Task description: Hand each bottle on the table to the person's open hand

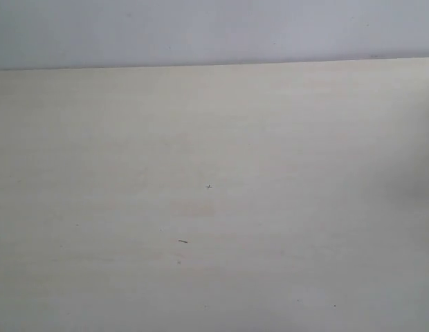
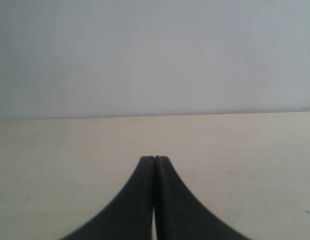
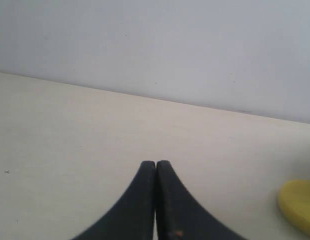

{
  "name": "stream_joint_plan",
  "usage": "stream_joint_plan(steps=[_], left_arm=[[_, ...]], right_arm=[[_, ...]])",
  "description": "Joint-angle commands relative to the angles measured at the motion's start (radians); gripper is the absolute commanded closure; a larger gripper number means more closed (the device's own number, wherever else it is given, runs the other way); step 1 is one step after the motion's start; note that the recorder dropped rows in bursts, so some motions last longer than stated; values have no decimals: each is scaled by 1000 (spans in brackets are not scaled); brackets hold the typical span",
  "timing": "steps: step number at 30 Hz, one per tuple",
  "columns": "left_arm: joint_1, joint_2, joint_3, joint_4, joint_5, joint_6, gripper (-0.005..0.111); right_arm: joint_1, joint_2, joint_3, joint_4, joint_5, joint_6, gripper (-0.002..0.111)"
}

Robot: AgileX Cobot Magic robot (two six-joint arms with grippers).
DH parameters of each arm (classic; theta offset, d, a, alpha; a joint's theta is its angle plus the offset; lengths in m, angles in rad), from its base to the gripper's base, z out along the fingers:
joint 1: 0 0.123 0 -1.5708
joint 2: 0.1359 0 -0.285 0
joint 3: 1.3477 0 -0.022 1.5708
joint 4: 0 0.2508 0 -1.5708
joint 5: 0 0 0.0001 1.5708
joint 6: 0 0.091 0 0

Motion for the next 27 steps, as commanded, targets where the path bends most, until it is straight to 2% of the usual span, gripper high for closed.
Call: stream_joint_plan(steps=[1, 11, 18, 27], left_arm=[[1, -6, 0, -4, 2, -7, 107], [1, -6, 0, -4, 2, -7, 107], [1, -6, 0, -4, 2, -7, 107], [1, -6, 0, -4, 2, -7, 107]], right_arm=[[-4, -4, 4, 1, 3, 3, 108], [-8, -4, 4, -6, -8, 3, 108], [-125, -4, 4, -6, -60, 3, 108], [-148, -4, 4, 30, -104, 6, 108]])
